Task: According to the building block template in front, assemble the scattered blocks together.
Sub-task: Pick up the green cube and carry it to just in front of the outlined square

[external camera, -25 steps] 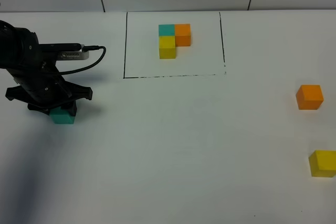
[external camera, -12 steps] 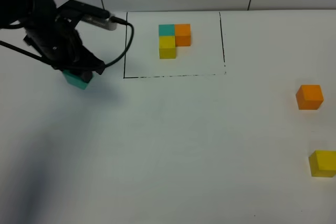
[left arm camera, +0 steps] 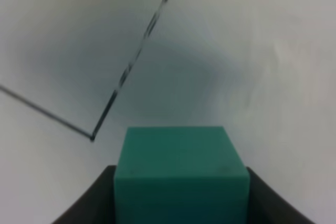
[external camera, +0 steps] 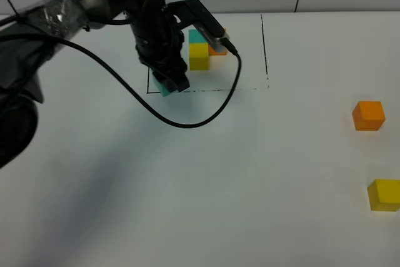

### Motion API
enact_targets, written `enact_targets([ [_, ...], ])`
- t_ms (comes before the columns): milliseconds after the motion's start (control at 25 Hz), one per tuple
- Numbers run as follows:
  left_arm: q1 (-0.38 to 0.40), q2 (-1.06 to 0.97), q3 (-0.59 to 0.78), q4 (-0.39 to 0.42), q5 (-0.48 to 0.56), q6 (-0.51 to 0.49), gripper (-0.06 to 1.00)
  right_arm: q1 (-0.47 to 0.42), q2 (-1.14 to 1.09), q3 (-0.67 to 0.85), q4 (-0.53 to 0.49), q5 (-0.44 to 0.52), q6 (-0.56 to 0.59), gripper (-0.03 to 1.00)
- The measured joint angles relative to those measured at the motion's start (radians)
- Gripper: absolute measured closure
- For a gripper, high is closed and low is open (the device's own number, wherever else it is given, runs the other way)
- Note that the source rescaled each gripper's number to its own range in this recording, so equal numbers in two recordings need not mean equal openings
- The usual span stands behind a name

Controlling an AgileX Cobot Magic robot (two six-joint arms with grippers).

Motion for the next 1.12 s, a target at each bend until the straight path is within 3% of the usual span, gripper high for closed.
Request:
enact_targets([
  [160,-0.053,0.114,-0.185,0.002,0.006,0.068,0.94,0.0,0.0,0.0,0.0,0.0,0.0,0.24],
  [280,-0.087,0.16,-0.236,0.002,0.007,0.119,0.94,0.0,0.0,0.0,0.0,0.0,0.0,0.24],
  [640,-0.12,0.213,-0.244,0.05,0.007,0.191,0.94,0.0,0.0,0.0,0.0,0.0,0.0,0.24],
  [1120,-0.119,0.224,-0.244,0.006,0.007,0.331,0.94,0.0,0.0,0.0,0.0,0.0,0.0,0.24],
])
